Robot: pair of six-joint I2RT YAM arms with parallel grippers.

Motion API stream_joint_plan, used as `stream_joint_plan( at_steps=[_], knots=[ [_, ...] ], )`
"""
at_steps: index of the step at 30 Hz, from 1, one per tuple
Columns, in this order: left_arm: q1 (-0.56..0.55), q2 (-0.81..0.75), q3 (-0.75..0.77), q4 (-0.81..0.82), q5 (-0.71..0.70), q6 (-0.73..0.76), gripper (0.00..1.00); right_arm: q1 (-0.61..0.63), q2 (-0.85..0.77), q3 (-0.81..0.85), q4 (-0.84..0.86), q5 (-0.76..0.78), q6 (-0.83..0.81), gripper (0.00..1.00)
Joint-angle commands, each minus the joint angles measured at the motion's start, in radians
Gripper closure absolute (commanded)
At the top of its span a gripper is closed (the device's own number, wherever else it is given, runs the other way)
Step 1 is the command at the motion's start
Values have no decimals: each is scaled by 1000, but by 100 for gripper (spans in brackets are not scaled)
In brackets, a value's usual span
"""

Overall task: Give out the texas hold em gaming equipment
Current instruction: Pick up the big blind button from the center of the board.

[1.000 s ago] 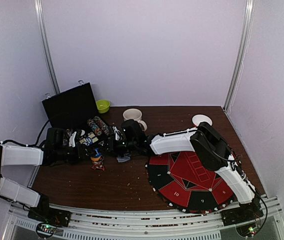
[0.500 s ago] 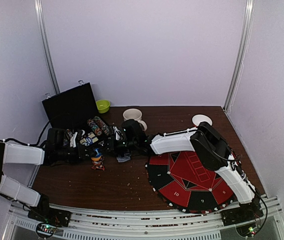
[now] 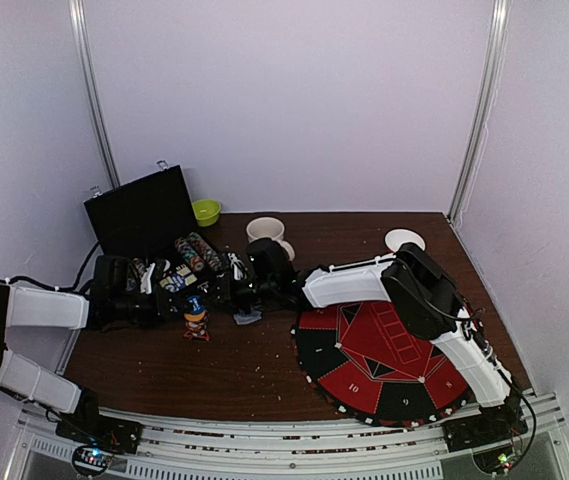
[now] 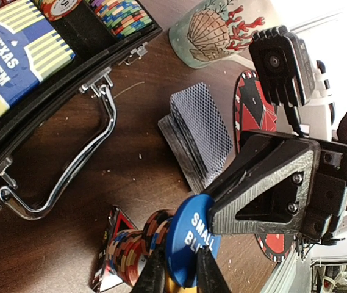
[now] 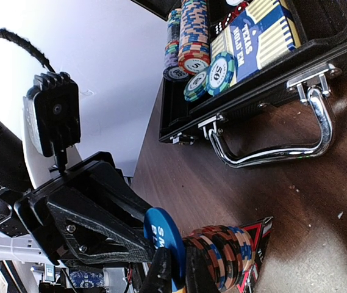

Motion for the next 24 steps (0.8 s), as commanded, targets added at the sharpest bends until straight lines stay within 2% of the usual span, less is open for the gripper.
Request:
stream_joint_plan(
  at_steps=[1,7,24],
  knots=[
    [1,-24,31,-46,-13,64,100,1,41,-24,-85,38,-15,98],
    [1,-29,66,-168,-110,153,100,2,27,-11,-112,53,-47,90],
    [1,6,86,-242,-141,206,100,6,7,7,-130,74,-68,90]
  ],
)
